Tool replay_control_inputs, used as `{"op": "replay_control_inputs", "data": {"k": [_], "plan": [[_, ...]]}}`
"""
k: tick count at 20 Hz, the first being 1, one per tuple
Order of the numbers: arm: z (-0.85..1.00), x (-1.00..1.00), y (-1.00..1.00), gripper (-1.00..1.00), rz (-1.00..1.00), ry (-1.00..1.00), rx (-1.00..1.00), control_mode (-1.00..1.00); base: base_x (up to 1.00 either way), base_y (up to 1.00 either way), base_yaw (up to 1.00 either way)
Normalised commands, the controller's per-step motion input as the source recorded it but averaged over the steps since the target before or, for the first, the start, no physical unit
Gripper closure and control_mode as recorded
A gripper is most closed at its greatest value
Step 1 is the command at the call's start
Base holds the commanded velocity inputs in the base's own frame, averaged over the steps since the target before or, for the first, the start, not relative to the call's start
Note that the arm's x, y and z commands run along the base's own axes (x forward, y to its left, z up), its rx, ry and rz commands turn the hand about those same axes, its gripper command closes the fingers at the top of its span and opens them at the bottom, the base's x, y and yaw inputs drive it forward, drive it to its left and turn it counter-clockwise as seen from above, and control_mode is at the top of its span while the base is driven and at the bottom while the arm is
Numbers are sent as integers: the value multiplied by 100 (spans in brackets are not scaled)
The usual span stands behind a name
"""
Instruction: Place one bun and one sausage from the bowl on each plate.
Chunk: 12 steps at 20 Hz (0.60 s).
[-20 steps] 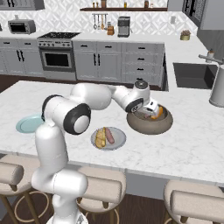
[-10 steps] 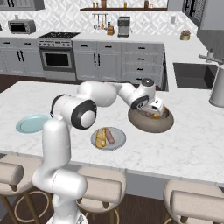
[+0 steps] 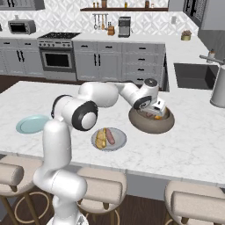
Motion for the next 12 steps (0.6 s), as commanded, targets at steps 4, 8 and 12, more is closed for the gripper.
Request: {"op": "replay_control_inputs", "data": {"k": [4,8,12], "plan": [[8,0,0,-100,0,0,0,-100,0,0,0],[16,-1,0,-100,0,0,1,-100,0,0,0],[23,-1,-3,-100,0,0,2,-100,0,0,0]]}}
